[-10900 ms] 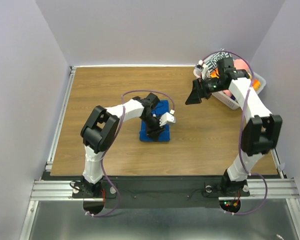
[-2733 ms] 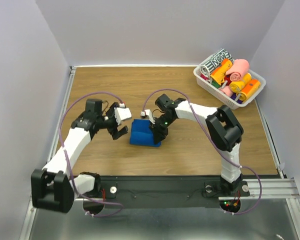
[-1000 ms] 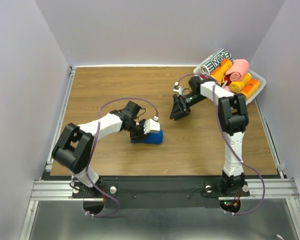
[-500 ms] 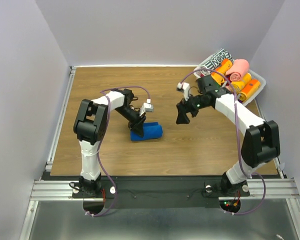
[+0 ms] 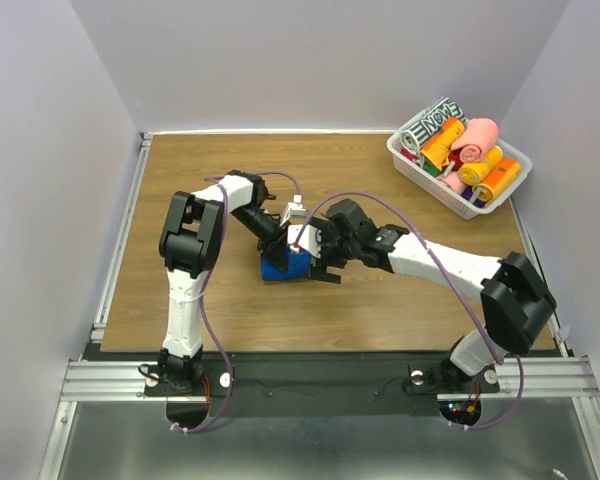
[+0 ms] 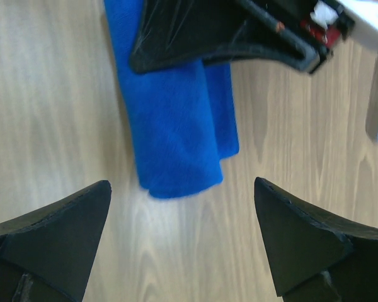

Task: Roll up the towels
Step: Roll the towel

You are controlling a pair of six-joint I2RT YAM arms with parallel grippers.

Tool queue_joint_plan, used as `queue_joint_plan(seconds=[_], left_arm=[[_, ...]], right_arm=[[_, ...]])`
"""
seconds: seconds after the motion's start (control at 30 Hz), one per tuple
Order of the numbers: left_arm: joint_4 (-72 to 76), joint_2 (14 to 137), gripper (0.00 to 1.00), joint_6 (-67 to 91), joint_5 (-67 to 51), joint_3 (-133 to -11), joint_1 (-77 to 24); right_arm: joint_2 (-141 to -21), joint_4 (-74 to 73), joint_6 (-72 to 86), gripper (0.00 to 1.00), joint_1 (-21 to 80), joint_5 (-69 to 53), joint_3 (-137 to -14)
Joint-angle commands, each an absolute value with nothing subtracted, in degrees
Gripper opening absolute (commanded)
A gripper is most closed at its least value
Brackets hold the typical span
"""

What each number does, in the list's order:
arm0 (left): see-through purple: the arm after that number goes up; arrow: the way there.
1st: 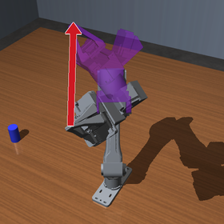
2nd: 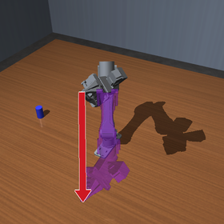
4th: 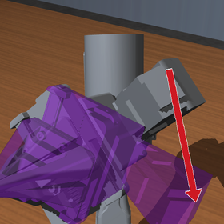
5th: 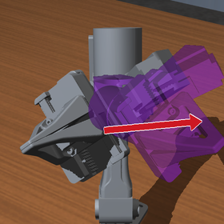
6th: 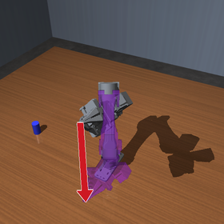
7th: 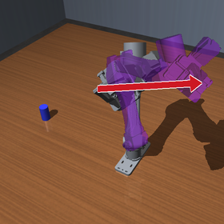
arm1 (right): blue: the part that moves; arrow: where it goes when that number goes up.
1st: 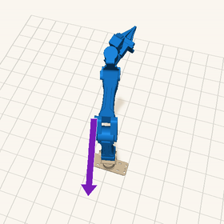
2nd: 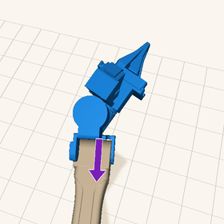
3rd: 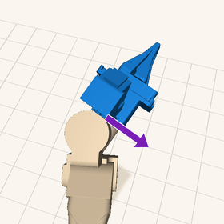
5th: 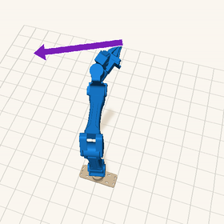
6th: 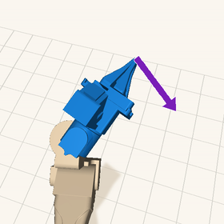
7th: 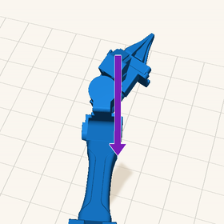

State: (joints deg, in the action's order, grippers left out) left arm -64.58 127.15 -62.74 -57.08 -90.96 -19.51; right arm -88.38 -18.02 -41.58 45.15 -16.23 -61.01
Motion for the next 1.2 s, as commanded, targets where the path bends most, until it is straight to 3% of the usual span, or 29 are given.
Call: queue_joint_plan(seconds=[0.0, 0.37, 0.43, 0.47, 0.5, 0.67, 0.77, 1.0, 1.17], left_arm=[[-62.7, 131.7, 0.46, -66.5, -47.7, -89.5, -20.1], [-63.7, 132.5, 0.49, -67.4, -48.3, -91.6, -19.5], [-63.5, 132.1, 0.51, -67.6, -48.3, -91.5, -19.5], [-63.3, 131.8, 0.52, -67.3, -48.2, -91.4, -19.5], [-63.0, 131.2, 0.53, -67.2, -48.2, -91.4, -19.4], [-60.5, 127.2, 0.62, -65.2, -48.3, -90.9, -17.2], [-56.9, 122.5, 0.68, -62.8, -47.9, -90.8, -15.3], [-47.6, 110.9, 0.92, -58.3, -50.6, -89.4, -6.5], [-39.3, 99.3, 0.99, -59.7, -48.2, -80.0, -3.9]], right_arm=[[-92.3, -8.9, -45.5, 1.0, 46.2, -13.0, -62.5], [-102.4, -7.8, -47.0, 0.99, 47.7, -16.0, -63.3], [-104.4, -7.6, -46.9, 0.92, 47.7, -15.8, -63.4], [-104.8, -7.6, -46.5, 0.84, 47.7, -16.0, -63.5], [-105.0, -7.6, -46.2, 0.57, 47.6, -16.8, -63.4], [-103.9, -9.7, -43.4, 0.01, 47.6, -19.9, -62.6], [-104.5, -14.0, -42.1, 0.01, 47.4, -21.1, -63.5], [-109.9, -23.4, -37.0, 0.0, 43.2, -27.6, -68.4], [-113.3, -30.8, -33.1, 0.01, 39.3, -33.6, -73.8]])
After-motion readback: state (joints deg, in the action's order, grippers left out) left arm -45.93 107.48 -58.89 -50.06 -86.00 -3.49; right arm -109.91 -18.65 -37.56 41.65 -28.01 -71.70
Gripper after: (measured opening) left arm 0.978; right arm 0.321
